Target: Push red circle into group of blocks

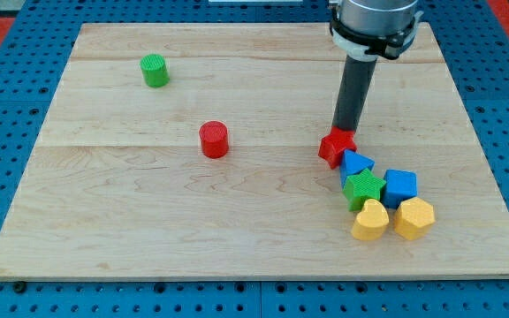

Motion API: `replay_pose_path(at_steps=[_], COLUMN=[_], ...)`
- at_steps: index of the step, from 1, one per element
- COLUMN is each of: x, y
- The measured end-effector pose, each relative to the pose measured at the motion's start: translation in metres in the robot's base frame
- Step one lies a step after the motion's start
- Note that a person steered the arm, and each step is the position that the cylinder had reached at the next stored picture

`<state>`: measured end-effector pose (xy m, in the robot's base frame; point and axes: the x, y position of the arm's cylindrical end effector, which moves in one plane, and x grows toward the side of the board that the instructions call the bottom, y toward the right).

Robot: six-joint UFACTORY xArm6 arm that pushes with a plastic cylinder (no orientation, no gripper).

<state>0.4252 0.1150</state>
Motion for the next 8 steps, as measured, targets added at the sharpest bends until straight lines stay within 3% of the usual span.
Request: replay_pose_path(at_steps=[1, 2, 3, 5, 8], x=[-0.017, -0.067, -0.071, -0.034, 0.027], y=[-0.029, -0.060, -0.122, -0.179, -0.184])
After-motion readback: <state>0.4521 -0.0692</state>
